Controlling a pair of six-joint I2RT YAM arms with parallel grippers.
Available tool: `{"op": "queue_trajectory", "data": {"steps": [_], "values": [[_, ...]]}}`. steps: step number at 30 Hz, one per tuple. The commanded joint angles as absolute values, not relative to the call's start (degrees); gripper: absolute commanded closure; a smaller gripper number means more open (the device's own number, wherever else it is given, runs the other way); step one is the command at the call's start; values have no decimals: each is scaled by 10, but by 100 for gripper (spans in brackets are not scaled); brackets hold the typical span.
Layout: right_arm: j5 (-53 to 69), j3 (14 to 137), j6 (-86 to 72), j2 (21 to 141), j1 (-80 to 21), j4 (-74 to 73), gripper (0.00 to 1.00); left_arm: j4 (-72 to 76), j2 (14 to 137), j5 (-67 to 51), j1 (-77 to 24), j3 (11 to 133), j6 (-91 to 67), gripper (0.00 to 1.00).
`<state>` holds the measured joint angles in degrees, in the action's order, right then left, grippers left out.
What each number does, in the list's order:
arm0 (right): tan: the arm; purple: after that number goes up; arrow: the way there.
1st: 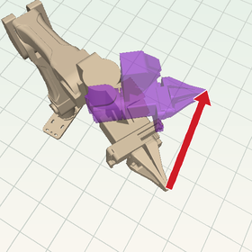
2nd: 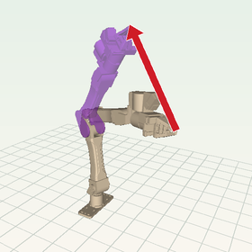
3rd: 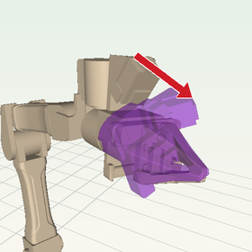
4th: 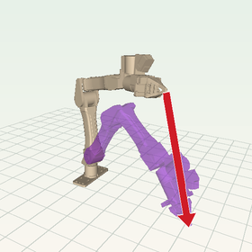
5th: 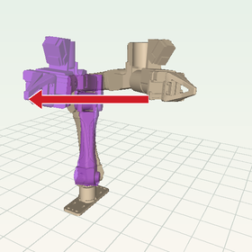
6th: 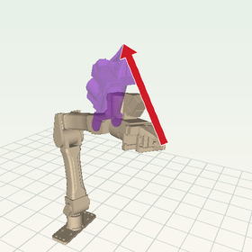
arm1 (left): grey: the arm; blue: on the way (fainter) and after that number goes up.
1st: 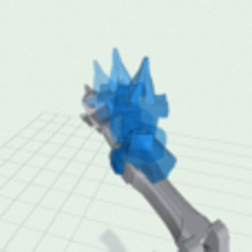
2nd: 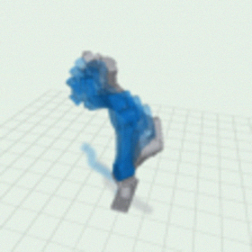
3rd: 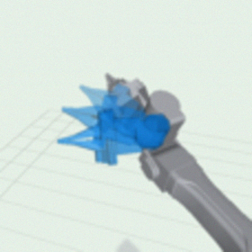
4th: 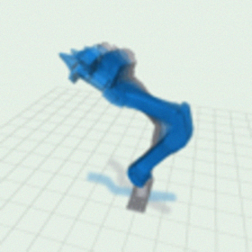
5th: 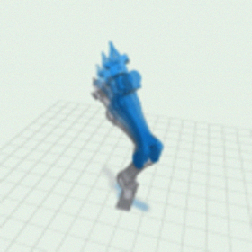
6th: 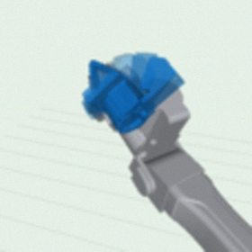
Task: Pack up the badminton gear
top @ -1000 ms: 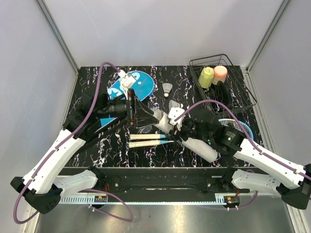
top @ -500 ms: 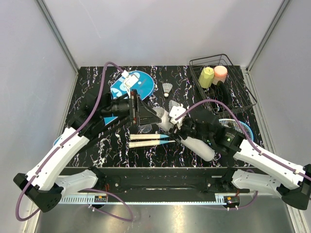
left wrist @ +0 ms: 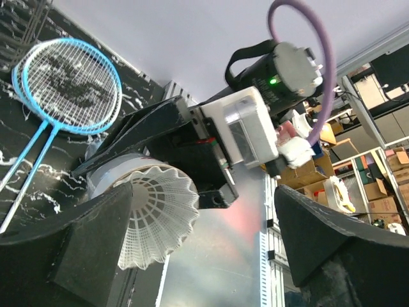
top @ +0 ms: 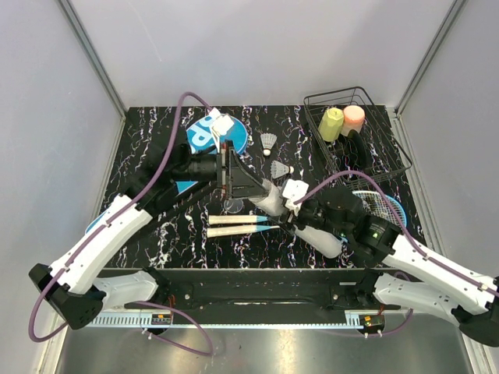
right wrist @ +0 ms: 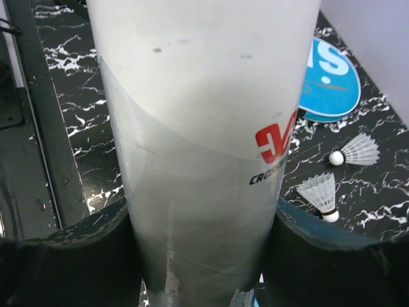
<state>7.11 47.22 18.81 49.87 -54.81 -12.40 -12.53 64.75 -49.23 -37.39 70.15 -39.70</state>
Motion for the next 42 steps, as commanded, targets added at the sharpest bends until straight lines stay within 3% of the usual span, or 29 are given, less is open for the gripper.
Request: {"op": "queue_trajectory", "data": {"steps": [1,7,9,11,14,17,23,28,36,42], "values": [[52,474,207,468,-551,-60,62,-192,634,-483,-362,793,-341,1],[-40,456,172,445,-551,-46,62,-295,602,-319,-340,852,-280,1],[-90,454,158,438,-551,-44,61,-298,584,-215,-338,823,-271,4],[-162,464,144,428,-552,-54,61,-294,581,-127,-338,779,-281,12],[-255,489,138,419,-551,-99,61,-244,607,-97,-337,713,-289,14],[-348,519,124,408,-550,-137,62,-188,669,-92,-338,672,-280,14],[-345,528,140,360,-551,-157,61,-128,875,-103,-377,715,-232,35],[-286,544,132,327,-550,-184,60,-216,1042,-89,-416,878,-149,32],[-244,560,130,308,-551,-242,62,-175,1127,-252,-419,903,95,29],[-223,581,130,302,-551,-269,63,-398,1261,-320,-411,1096,201,33]]}}
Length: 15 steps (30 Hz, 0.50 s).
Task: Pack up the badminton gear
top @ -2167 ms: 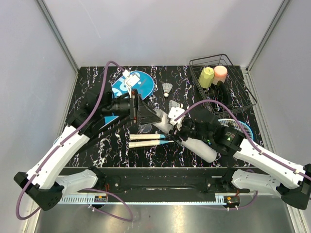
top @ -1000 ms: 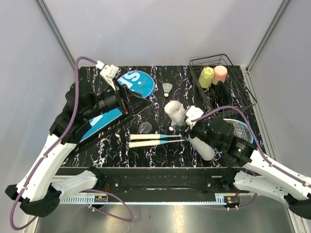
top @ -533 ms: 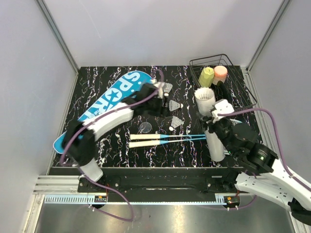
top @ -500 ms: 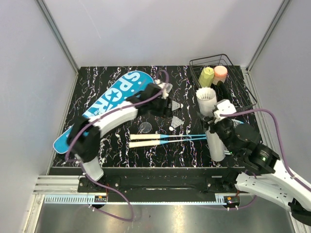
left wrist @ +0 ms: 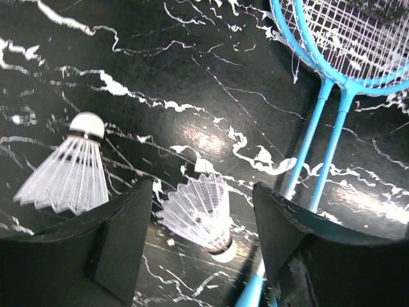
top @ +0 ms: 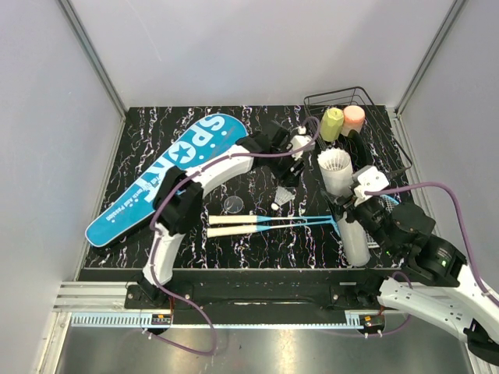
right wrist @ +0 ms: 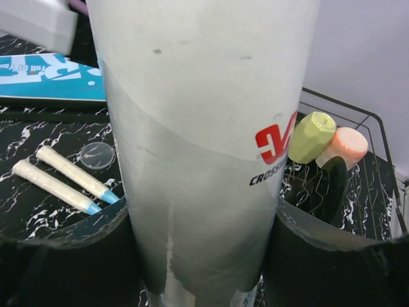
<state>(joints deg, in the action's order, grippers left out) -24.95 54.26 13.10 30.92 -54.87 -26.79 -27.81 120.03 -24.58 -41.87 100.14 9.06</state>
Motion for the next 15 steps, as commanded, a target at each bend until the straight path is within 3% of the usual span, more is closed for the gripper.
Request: {"op": "queue_trajectory", "data": {"steps": [1,11,15], "values": [[-221,583,128,300,-550,-270,63,-426,1280,-320,-411,1116,218,33],[-208,584,131,314,-551,-272,64,-518,1325,-344,-411,1164,261,45],[-192,580,131,332,-550,-256,64,-517,1323,-324,-412,1150,263,61]]}}
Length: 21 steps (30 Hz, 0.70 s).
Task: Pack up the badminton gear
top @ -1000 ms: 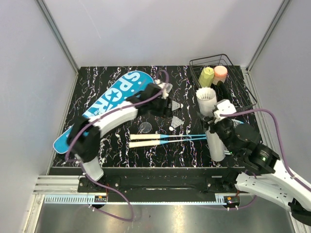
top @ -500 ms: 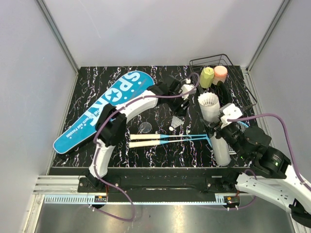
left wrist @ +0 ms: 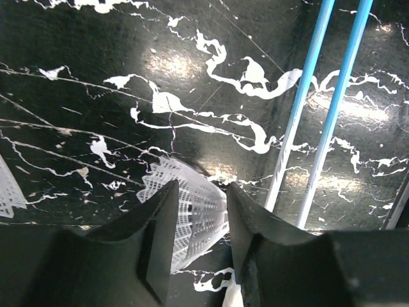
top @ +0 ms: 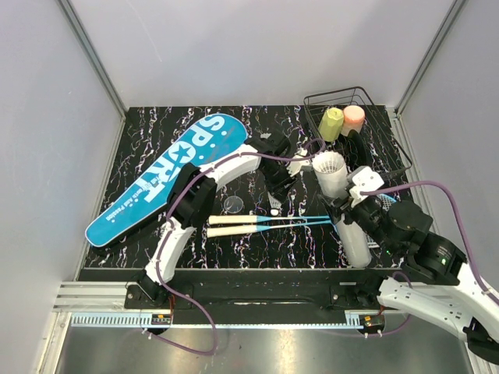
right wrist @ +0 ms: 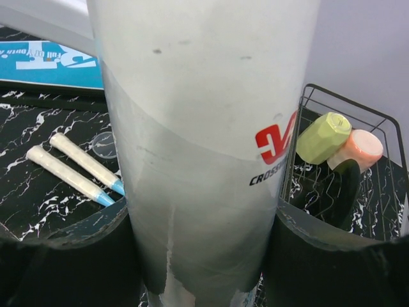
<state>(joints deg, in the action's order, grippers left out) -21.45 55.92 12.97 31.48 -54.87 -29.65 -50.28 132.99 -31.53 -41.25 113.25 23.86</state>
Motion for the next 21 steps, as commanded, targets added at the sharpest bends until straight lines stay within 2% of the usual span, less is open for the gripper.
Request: {"op": "queue_trajectory", "data": {"steps": [1,3,8,10,13,15,19,21], "values": [[-190,580,130,334,-550,-252,64,-512,1315,-319,-411,1146,259,65],[-185,577,131,342,-551,-247,64,-499,1295,-292,-412,1127,250,76],[-188,571,134,368,-551,-242,64,-417,1153,-246,-385,1057,170,86],[-189,568,133,382,-552,-236,65,-376,1074,-210,-370,1021,93,99],[-183,563,136,400,-551,-222,65,-324,950,-106,-333,955,-35,100],[-171,563,143,419,-551,-218,65,-306,847,-109,-297,897,-92,100],[-135,566,157,460,-551,-207,65,-205,712,-289,-244,816,-203,96],[-96,572,163,481,-550,-202,65,-200,666,-300,-239,810,-218,97]]}}
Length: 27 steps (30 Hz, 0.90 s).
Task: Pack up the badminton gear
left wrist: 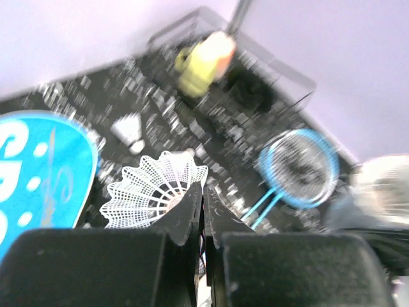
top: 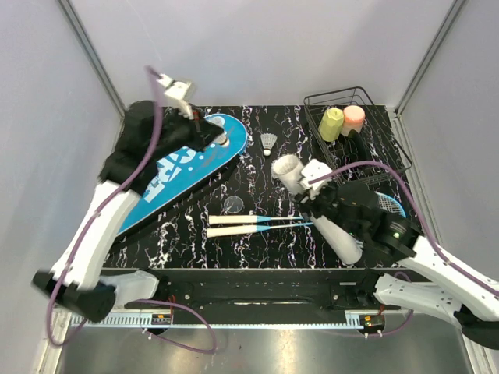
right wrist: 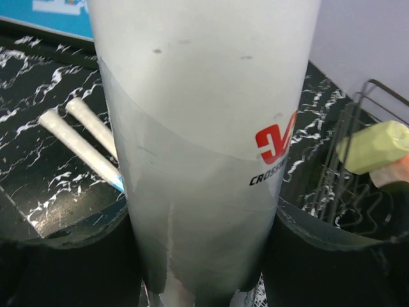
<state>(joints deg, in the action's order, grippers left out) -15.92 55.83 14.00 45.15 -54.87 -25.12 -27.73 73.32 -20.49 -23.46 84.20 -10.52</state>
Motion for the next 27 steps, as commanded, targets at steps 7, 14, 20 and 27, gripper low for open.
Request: {"op": "queue_trajectory", "data": {"steps": [7,14,20,27], "values": [[-4,598,165,525,-552,-193,65,-81,589,-393,-247,764,-312,97],[24,609,158,541,-551,-180,65,-111,606,-393,-309,773,-284,96],[12,600,152,529,-551,-169,66,-117,616,-395,-341,773,-270,96],[9,596,150,520,-551,-162,66,-118,647,-438,-369,781,-275,84]]}}
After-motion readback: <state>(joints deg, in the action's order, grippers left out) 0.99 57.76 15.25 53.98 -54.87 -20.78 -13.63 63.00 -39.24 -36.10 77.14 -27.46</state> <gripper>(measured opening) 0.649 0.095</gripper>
